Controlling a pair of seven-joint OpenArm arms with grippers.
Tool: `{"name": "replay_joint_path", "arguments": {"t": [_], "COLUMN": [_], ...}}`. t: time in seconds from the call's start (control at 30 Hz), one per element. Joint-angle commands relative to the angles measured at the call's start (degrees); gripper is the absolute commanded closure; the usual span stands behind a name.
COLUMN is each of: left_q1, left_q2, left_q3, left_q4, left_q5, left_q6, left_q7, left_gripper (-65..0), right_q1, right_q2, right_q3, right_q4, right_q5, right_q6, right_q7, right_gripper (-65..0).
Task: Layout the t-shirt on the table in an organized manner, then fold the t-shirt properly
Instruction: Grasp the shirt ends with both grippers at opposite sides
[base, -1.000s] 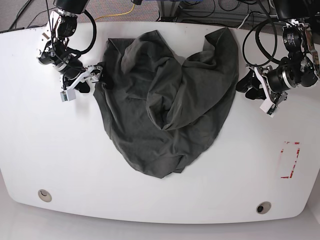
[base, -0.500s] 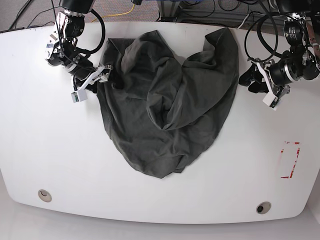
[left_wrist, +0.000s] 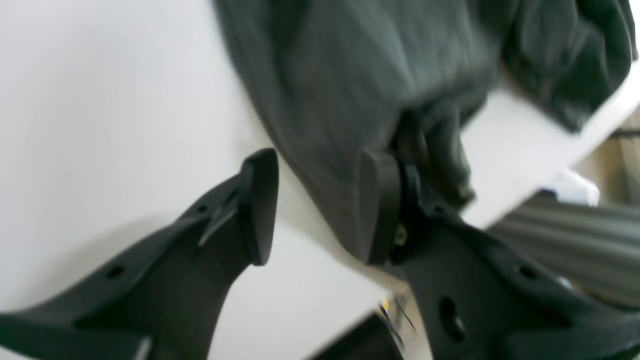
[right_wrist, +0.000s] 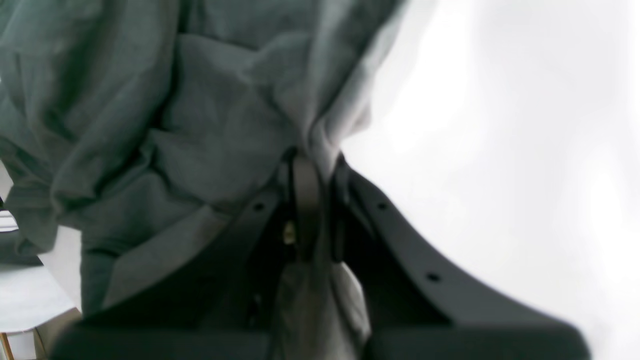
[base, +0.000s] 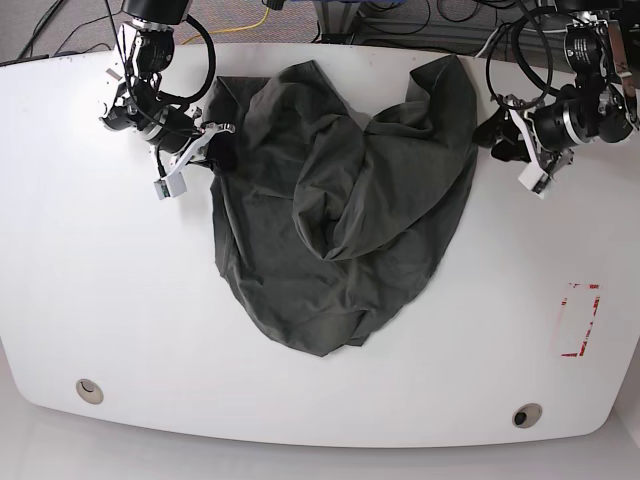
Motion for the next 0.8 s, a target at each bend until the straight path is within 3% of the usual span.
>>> {"name": "replay_joint_path", "arguments": {"t": [0.0, 0.37, 0.57, 0.77], "left_q1": [1.14, 5.45, 8.26, 9.23], "left_q2": [-0.74, -0.74, -0.65, 0.22], "left_q3": [0.29, 0.55, 0.37, 0.37], "left_q4": [0.83, 0.66, 0.57, 0.57], "left_q5": [-1.06, -0.71, -0.45, 2.28], "left_q6": [-0.10, -0.10, -0.10, -0.10], "left_q7": [-0.88, -0.88, -0.88, -0.88], "left_gripper": [-24.7, -25.1, -33.1, -33.5], "right_q1": [0.62, 0.53, 0.36, 0.36], "right_q2": [0.79, 0.79, 0.88, 0.97], "right_q3": [-0.96, -1.57, -1.57, -1.57], "right_q4": [0.76, 0.76, 0.76, 0.76], "right_q5": [0.36, 0.36, 0.36, 0.36], "right_q6": [0.10, 0.06, 0.10, 0.10], "right_q7": [0.35, 0.35, 0.35, 0.35], "right_gripper": [-1.0, 0.0, 0.0, 0.0]}}
